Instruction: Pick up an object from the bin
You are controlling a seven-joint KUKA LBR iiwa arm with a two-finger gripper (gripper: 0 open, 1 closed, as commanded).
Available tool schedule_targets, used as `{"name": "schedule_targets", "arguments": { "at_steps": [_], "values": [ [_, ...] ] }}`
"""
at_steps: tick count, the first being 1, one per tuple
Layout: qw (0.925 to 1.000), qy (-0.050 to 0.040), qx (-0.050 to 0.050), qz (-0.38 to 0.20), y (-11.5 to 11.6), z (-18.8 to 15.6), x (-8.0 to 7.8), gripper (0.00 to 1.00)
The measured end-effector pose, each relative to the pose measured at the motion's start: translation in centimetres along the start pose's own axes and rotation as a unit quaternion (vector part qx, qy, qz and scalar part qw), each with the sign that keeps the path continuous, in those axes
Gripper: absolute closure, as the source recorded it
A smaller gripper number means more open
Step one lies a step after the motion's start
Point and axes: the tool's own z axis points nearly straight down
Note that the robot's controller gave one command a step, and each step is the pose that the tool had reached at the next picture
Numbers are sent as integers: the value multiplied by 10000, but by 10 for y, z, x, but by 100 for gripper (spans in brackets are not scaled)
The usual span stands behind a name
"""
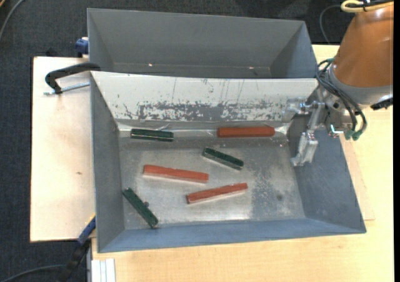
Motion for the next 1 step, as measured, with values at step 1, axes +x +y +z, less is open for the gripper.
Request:
{"name": "schedule_targets", "arguments": {
  "at_steps": [1],
  "values": [
    [9980,-9,-10,626,25,88,-45,0]
  ]
}}
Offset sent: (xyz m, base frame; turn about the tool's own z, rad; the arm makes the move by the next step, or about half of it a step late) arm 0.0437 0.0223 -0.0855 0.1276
